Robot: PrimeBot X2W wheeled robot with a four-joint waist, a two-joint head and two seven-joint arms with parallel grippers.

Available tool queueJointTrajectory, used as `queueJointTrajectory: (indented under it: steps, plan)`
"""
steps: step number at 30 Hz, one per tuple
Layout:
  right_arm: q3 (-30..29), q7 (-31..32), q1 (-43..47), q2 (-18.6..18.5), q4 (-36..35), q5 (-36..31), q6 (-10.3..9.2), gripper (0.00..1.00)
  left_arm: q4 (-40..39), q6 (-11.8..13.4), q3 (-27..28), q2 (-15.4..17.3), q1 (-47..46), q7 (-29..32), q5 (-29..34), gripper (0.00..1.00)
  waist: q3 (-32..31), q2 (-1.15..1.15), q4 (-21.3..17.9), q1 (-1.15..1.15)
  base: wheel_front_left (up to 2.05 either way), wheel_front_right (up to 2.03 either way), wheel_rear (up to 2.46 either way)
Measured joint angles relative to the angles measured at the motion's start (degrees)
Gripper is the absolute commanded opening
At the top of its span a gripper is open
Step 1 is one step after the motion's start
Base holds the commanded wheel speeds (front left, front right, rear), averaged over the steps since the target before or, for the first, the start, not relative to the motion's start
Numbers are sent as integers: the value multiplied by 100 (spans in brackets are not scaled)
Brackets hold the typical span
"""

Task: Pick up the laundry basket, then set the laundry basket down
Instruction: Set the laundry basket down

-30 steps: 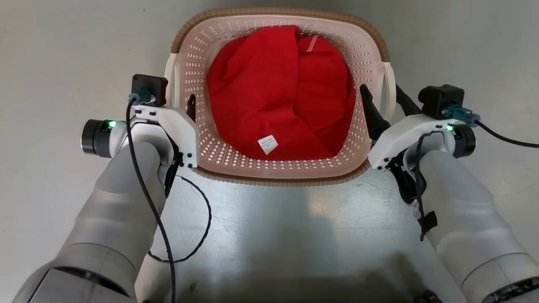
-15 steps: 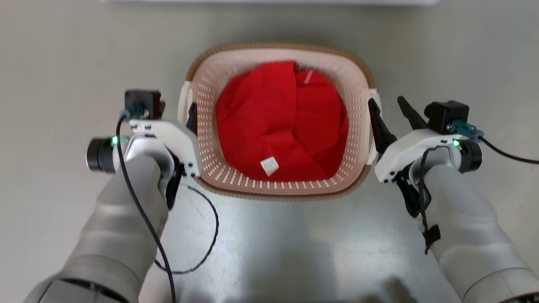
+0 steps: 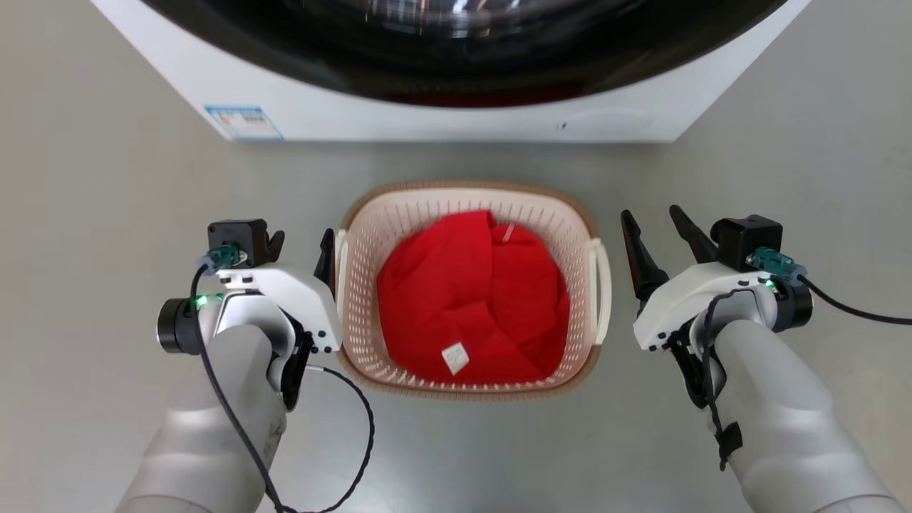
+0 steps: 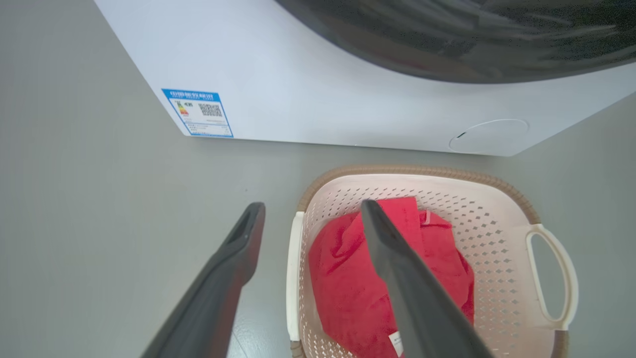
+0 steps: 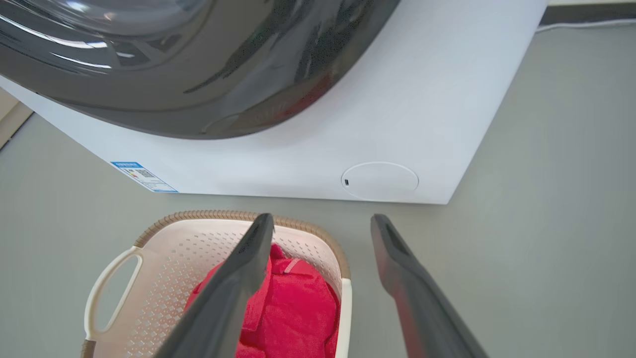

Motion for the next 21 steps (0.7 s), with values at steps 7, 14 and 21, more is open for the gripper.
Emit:
queueJointTrajectory:
  steps: [7, 14, 21]
  plan:
    - [-51, 0, 199, 7, -397, -221, 0, 100, -397, 7, 213, 123, 377, 0, 56, 100, -526, 0, -84, 0, 0, 0, 0]
    - [-305, 0, 533, 18, -686, -468, 0, 100, -843, 18, 509, 149, 794, -1, 169, 100, -987, 0, -127, 0, 0, 0, 0]
    - [-620, 0, 993, 32, -1072, -754, 0, 100, -1294, 24, 799, 187, 1361, 0, 383, 100, -1476, 0, -98, 0, 0, 0, 0]
